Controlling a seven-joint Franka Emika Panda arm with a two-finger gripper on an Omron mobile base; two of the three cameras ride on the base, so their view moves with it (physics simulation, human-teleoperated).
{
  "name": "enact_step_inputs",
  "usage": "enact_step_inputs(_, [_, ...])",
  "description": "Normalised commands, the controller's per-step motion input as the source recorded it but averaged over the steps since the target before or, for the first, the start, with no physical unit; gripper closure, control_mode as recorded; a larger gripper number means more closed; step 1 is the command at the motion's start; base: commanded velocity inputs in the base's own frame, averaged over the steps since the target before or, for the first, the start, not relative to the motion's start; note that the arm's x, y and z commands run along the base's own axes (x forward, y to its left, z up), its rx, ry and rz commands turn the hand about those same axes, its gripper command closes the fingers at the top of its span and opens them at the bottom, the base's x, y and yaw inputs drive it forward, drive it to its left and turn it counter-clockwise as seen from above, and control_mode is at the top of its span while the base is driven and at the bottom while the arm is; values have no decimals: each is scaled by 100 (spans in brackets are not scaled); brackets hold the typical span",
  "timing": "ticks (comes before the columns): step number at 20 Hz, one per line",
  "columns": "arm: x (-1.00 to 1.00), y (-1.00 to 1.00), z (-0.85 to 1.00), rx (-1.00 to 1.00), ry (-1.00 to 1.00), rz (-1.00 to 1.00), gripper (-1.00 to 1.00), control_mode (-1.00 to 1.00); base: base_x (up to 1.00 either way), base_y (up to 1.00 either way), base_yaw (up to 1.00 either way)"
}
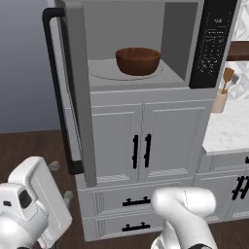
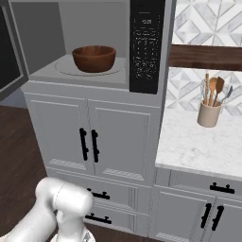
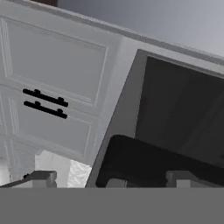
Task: Pick the corn from the sink and place it in the bowl. Then pick the bowl and place it in the microwave. Then close the microwave door and press the start button.
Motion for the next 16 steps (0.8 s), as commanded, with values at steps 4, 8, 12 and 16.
enact_step_inputs(4, [56,-47,23,-1,-11,-26,-100,-100,0,0,0])
enact_step_inputs(8, [14,-92,20,0,-16,-7,-100,-100,0,0,0])
enact_step_inputs(12, [0,-100,9,0,-20,0,-100,-100,0,0,0])
enact_step_inputs(16, [61,-100,4,0,-11,0,-100,-100,0,0,0])
